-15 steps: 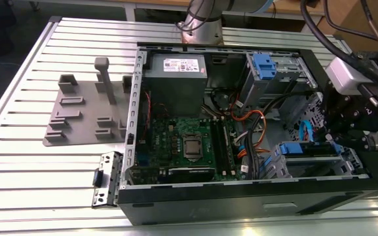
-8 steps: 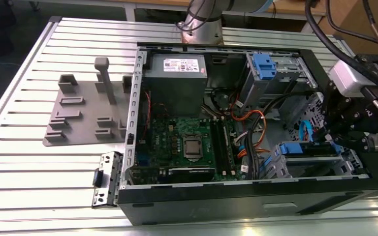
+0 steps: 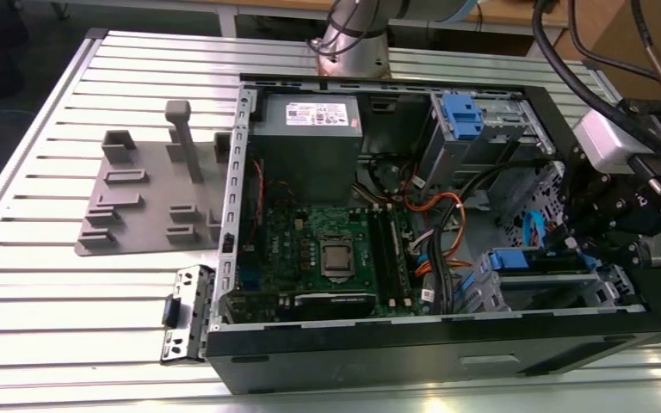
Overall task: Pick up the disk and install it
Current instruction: 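Insert the second disk wire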
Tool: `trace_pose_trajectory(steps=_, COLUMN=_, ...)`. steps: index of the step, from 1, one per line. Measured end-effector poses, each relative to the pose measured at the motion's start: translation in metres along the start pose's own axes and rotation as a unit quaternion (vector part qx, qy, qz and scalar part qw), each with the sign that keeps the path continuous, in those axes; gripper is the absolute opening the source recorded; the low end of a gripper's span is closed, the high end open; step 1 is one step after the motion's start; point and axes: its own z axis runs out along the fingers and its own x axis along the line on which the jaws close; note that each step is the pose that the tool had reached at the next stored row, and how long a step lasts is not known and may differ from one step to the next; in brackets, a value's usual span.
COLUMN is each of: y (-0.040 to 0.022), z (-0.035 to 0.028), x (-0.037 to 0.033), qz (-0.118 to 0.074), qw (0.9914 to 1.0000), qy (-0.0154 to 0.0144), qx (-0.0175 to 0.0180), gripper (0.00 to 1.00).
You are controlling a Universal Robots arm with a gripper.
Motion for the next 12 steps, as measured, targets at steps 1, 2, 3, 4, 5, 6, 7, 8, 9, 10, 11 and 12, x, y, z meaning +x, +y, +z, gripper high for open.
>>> trace_pose_trajectory(steps=1, y=-0.0001, z=-0.0001, x=0.0001, qz=0.000, qw=1.00000, qy=0.0000, qx=0.0000, gripper=0.10)
trace_pose_trajectory(steps=2, y=-0.0004, z=0.0000, x=0.0001, qz=0.000, qw=1.00000, qy=-0.0001, qx=-0.0001, gripper=0.10)
trace_pose_trajectory(steps=3, y=-0.0008, z=-0.0003, x=0.0001, qz=0.000, qw=1.00000, qy=-0.0006, qx=-0.0001, gripper=0.10)
trace_pose_trajectory(steps=4, y=-0.0012, z=-0.0014, x=0.0000, qz=0.000, qw=1.00000, qy=-0.0013, qx=0.0000, gripper=0.10)
trace_pose_trajectory(steps=5, y=-0.0016, z=-0.0029, x=-0.0001, qz=0.000, qw=1.00000, qy=-0.0023, qx=0.0000, gripper=0.10)
trace_pose_trajectory(steps=6, y=-0.0021, z=-0.0057, x=-0.0003, qz=0.000, qw=1.00000, qy=-0.0022, qx=0.0001, gripper=0.10)
trace_pose_trajectory(steps=7, y=-0.0023, z=-0.0099, x=-0.0007, qz=0.000, qw=1.00000, qy=-0.0014, qx=0.0000, gripper=0.10)
trace_pose_trajectory(steps=8, y=-0.0026, z=-0.0130, x=-0.0009, qz=0.000, qw=1.00000, qy=-0.0015, qx=0.0000, gripper=0.10)
trace_pose_trajectory(steps=9, y=-0.0027, z=-0.0163, x=-0.0011, qz=0.000, qw=1.00000, qy=-0.0017, qx=0.0000, gripper=0.10)
trace_pose_trajectory(steps=10, y=-0.0029, z=-0.0199, x=-0.0014, qz=0.000, qw=1.00000, qy=-0.0018, qx=0.0000, gripper=0.10)
trace_pose_trajectory(steps=11, y=-0.0031, z=-0.0230, x=-0.0016, qz=0.000, qw=1.00000, qy=-0.0019, qx=0.0000, gripper=0.10)
trace_pose_trajectory(steps=12, y=-0.0030, z=-0.0255, x=-0.0018, qz=0.000, qw=1.00000, qy=-0.0019, qx=0.0000, gripper=0.10)
